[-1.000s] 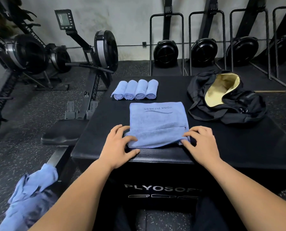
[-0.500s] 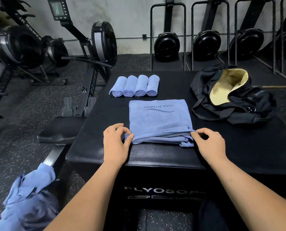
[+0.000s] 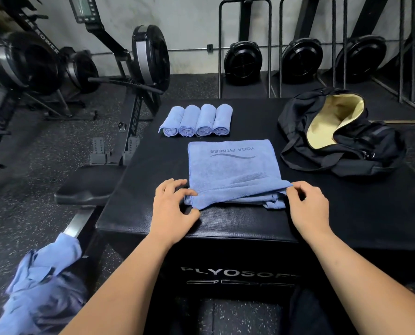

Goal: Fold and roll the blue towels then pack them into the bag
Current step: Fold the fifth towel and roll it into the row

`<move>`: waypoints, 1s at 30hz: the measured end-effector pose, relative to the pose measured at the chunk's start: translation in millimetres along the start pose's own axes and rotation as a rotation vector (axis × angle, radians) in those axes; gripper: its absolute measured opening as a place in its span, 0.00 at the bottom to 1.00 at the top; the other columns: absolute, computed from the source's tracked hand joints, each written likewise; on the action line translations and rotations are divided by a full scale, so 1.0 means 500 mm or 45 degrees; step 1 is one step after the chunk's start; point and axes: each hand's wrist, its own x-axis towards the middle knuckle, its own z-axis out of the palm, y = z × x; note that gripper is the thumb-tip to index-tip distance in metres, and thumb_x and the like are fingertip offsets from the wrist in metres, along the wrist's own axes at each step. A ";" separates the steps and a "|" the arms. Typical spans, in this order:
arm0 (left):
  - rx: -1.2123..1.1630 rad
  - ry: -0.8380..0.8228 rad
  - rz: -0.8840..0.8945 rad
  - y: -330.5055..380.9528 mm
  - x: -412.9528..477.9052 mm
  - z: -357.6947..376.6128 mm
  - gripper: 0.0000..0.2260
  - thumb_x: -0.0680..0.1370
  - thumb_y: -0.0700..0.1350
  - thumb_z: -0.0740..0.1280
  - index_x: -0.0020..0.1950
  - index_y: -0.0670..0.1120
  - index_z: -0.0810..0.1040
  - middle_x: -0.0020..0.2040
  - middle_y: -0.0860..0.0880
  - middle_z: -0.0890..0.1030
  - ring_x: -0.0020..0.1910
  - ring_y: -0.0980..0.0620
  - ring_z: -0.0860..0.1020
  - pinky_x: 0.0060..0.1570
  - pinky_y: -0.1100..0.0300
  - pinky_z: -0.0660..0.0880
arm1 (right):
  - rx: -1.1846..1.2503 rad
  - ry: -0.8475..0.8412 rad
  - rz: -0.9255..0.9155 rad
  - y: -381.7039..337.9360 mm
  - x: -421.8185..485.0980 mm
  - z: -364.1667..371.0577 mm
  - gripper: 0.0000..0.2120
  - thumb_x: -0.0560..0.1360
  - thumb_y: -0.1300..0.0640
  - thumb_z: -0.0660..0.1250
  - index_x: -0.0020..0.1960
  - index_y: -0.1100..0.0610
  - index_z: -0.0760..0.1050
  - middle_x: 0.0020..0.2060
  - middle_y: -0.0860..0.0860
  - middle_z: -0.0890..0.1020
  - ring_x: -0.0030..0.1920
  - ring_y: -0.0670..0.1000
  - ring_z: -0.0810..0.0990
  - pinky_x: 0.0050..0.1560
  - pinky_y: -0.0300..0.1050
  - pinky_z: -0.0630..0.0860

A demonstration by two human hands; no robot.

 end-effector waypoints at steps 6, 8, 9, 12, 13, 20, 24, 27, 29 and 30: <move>-0.033 0.095 -0.026 -0.014 0.002 0.007 0.03 0.78 0.50 0.76 0.51 0.55 0.87 0.65 0.58 0.78 0.74 0.51 0.65 0.74 0.52 0.65 | 0.080 0.075 0.015 0.018 0.007 0.005 0.06 0.81 0.44 0.63 0.51 0.44 0.78 0.49 0.50 0.83 0.48 0.51 0.79 0.53 0.50 0.72; -0.070 0.117 -0.083 -0.011 0.002 0.007 0.03 0.80 0.51 0.74 0.47 0.54 0.87 0.64 0.58 0.79 0.73 0.52 0.65 0.73 0.54 0.64 | 0.126 0.088 0.021 0.016 0.005 0.004 0.10 0.83 0.42 0.62 0.51 0.47 0.77 0.46 0.45 0.85 0.49 0.51 0.80 0.54 0.52 0.75; -0.086 0.118 -0.104 -0.009 0.003 0.007 0.04 0.80 0.51 0.74 0.46 0.54 0.86 0.64 0.58 0.79 0.72 0.52 0.65 0.73 0.54 0.64 | 0.136 0.087 0.022 0.012 0.003 0.002 0.11 0.84 0.43 0.61 0.51 0.48 0.77 0.44 0.43 0.85 0.48 0.49 0.81 0.52 0.51 0.74; -0.103 0.142 -0.153 -0.009 0.006 0.004 0.04 0.81 0.50 0.73 0.48 0.53 0.85 0.64 0.57 0.78 0.70 0.56 0.64 0.72 0.57 0.64 | 0.132 0.066 0.010 0.005 0.001 0.001 0.13 0.85 0.42 0.61 0.49 0.48 0.78 0.40 0.40 0.86 0.45 0.43 0.81 0.47 0.48 0.73; -0.110 0.140 -0.174 -0.013 0.009 0.003 0.03 0.81 0.49 0.73 0.49 0.52 0.85 0.65 0.57 0.78 0.70 0.57 0.63 0.71 0.59 0.64 | 0.129 0.042 0.007 0.008 0.002 0.003 0.13 0.84 0.41 0.62 0.48 0.47 0.78 0.39 0.39 0.86 0.44 0.42 0.80 0.47 0.48 0.74; -0.226 0.239 -0.190 -0.001 0.012 0.002 0.07 0.81 0.44 0.71 0.48 0.57 0.80 0.59 0.58 0.82 0.66 0.52 0.71 0.67 0.60 0.68 | 0.207 0.009 0.017 0.022 0.010 -0.001 0.04 0.84 0.50 0.64 0.54 0.47 0.77 0.45 0.44 0.82 0.50 0.51 0.80 0.51 0.50 0.73; -0.173 0.261 -0.189 -0.002 0.057 -0.011 0.06 0.79 0.51 0.67 0.44 0.54 0.82 0.46 0.59 0.84 0.52 0.51 0.81 0.54 0.47 0.78 | 0.260 0.126 0.052 -0.006 0.035 -0.008 0.07 0.86 0.51 0.61 0.56 0.54 0.72 0.43 0.47 0.78 0.49 0.56 0.78 0.49 0.49 0.69; 0.033 0.283 -0.167 0.037 0.114 -0.010 0.06 0.81 0.51 0.66 0.48 0.53 0.80 0.44 0.57 0.81 0.51 0.47 0.78 0.51 0.47 0.74 | 0.080 0.101 -0.067 -0.045 0.079 -0.002 0.07 0.86 0.50 0.57 0.55 0.53 0.69 0.42 0.51 0.79 0.44 0.58 0.76 0.45 0.53 0.70; 0.218 0.206 -0.185 0.051 0.147 0.006 0.05 0.83 0.49 0.65 0.53 0.50 0.78 0.45 0.49 0.80 0.54 0.42 0.75 0.51 0.47 0.71 | -0.089 0.013 -0.120 -0.069 0.113 0.013 0.06 0.86 0.51 0.56 0.55 0.53 0.68 0.43 0.53 0.80 0.43 0.60 0.75 0.44 0.55 0.71; 0.295 0.134 -0.195 0.049 0.159 0.012 0.05 0.82 0.49 0.65 0.54 0.50 0.77 0.46 0.47 0.80 0.54 0.41 0.75 0.50 0.48 0.69 | -0.157 -0.055 -0.119 -0.074 0.130 0.024 0.06 0.86 0.51 0.57 0.55 0.53 0.67 0.44 0.54 0.80 0.44 0.61 0.75 0.45 0.56 0.72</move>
